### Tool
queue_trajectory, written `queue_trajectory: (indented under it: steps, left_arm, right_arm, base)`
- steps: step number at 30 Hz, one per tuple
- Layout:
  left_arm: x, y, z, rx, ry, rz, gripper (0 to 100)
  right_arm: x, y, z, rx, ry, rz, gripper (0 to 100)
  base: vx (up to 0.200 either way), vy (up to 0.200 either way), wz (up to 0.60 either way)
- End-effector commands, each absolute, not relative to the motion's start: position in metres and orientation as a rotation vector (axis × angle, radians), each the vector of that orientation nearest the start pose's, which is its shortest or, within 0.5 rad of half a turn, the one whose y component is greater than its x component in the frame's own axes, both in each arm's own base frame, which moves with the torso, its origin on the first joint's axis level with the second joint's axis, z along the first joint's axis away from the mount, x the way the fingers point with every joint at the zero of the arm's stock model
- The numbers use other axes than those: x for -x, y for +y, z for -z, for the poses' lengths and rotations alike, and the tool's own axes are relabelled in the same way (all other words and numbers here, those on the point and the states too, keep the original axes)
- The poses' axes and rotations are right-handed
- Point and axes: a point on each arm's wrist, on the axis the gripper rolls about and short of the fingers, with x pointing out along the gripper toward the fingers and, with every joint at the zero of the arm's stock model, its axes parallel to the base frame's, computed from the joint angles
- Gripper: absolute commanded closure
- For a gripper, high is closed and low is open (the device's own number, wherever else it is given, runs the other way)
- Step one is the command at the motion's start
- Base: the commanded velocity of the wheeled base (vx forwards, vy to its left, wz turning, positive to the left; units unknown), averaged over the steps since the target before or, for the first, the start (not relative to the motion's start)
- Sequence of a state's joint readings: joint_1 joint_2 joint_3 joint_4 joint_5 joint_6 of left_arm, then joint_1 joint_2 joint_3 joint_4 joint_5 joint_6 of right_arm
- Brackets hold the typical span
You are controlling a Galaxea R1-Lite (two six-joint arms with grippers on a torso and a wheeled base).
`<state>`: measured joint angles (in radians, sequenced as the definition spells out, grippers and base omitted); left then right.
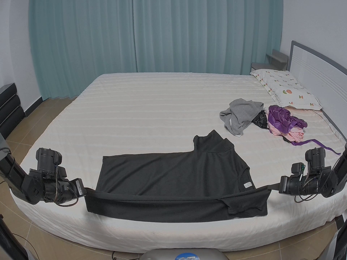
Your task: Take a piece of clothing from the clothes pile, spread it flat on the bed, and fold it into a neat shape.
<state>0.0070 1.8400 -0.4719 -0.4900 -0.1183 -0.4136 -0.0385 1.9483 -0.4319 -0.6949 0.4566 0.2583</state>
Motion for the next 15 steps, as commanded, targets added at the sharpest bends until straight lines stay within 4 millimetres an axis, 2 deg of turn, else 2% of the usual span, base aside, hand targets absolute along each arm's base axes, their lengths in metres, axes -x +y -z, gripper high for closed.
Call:
queue_trajectory:
  steps: [1,6,15]
  left_arm:
    - [-0.257,-0.001,-0.047,0.443,0.911,-0.084,100]
    - [-0.267,-0.001,-0.038,0.449,0.931,-0.094,100]
    - [-0.296,-0.003,-0.017,0.473,0.965,-0.107,100]
  right_arm:
    - [-0.269,0.000,-0.038,-0.452,0.838,-0.287,100]
    - [-0.272,0.002,-0.035,-0.452,0.845,-0.293,100]
    - [-0.295,0.003,-0.022,-0.452,0.856,-0.292,100]
  base:
    - [0.000,0.000,0.00]
    - [0.000,0.000,0.00]
    - [0.000,0.000,0.00]
